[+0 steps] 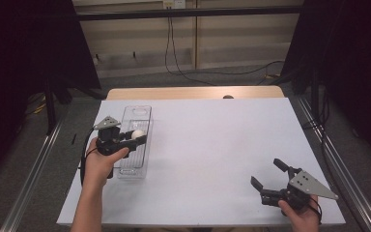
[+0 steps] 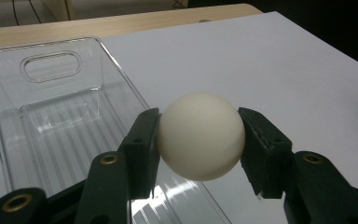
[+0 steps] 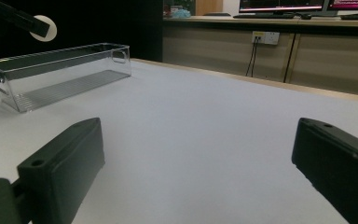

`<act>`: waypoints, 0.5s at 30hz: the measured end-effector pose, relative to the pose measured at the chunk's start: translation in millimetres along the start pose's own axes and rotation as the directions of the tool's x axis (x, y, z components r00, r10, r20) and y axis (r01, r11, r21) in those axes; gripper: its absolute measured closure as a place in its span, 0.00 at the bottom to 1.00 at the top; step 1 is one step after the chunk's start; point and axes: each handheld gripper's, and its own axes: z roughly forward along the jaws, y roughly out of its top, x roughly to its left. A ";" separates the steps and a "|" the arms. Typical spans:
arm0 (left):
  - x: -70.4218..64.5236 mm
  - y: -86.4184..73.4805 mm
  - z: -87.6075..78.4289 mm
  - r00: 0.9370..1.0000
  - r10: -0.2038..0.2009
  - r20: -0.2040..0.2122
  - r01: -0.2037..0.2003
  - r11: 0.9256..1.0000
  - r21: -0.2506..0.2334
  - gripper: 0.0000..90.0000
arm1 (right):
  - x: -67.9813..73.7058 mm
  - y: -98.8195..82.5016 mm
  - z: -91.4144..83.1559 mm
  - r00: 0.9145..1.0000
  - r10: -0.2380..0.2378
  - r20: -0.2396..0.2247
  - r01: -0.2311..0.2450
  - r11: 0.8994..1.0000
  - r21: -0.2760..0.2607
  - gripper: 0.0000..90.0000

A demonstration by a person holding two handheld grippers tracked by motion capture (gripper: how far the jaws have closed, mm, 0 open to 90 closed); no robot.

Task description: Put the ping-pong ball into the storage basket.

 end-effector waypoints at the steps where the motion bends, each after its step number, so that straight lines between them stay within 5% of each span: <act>1: 0.5 0.0 -0.1 1.000 -0.003 0.003 0.003 1.000 -0.002 0.57 | 0.0 0.0 0.0 1.000 0.000 0.000 0.000 1.000 0.000 0.02; 15: 4.8 -0.7 -1.2 1.000 -0.002 -0.023 0.002 1.000 -0.009 0.57 | -0.1 0.4 -0.4 1.000 0.006 0.004 -0.006 1.000 -0.003 0.02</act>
